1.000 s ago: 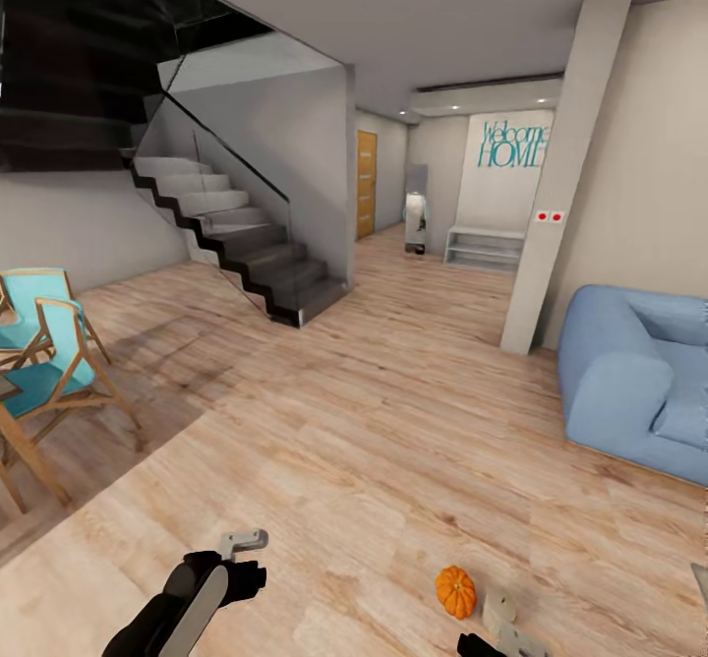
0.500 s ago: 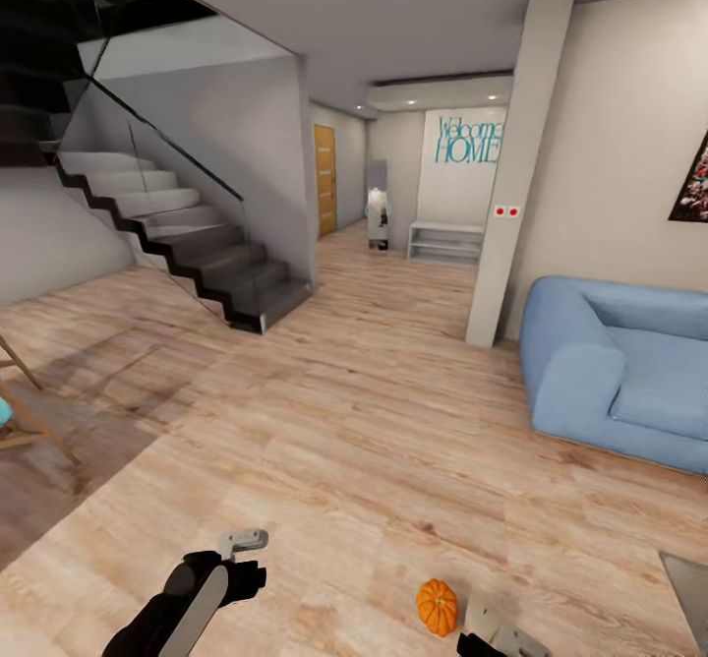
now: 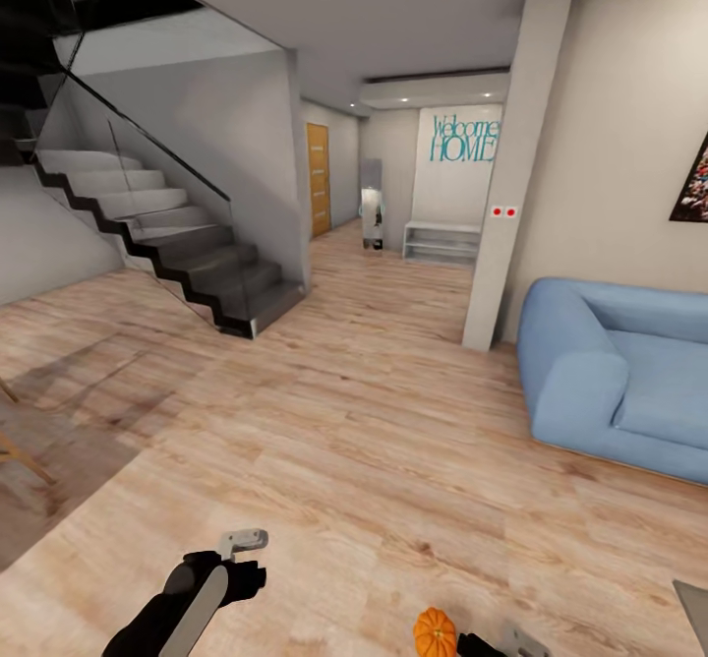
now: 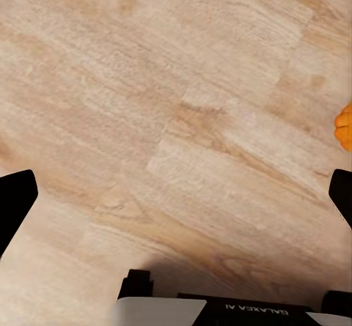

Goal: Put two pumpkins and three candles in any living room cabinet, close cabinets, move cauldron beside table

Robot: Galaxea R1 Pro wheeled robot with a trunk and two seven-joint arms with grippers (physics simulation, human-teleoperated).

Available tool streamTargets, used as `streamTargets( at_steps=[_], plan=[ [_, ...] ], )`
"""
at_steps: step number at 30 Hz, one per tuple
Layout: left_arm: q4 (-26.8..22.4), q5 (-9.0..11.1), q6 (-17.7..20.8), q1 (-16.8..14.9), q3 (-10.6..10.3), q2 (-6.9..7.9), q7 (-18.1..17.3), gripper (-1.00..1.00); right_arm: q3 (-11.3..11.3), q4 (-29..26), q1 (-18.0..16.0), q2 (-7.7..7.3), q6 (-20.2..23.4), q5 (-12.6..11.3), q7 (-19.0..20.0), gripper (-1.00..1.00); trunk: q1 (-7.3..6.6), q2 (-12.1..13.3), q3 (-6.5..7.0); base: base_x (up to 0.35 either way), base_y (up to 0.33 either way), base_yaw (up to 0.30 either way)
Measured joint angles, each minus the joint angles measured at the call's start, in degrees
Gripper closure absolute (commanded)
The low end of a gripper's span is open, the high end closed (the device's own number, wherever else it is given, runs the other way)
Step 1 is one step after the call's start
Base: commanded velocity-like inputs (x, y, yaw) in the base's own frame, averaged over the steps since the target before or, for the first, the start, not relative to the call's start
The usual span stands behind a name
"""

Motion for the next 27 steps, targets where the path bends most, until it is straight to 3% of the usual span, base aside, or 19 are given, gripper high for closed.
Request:
streamTargets(
  at_steps=[9, 27],
  plan=[
    [0.0, 0.0, 0.0, 0.0, 0.0, 0.00, 0.0, -1.00, 0.0, 0.0, 0.0, 0.03, 0.0, 0.0, 0.0, -1.00, 0.00, 0.0, 0.00, 0.252, -0.092, 0.000],
    [0.0, 0.0, 0.0, 0.0, 0.0, 0.00, 0.0, -1.00, 0.2, 0.0, 0.0, 0.04, 0.0, 0.0, 0.0, -1.00, 0.00, 0.0, 0.00, 0.226, -0.185, 0.000]
  ],
)
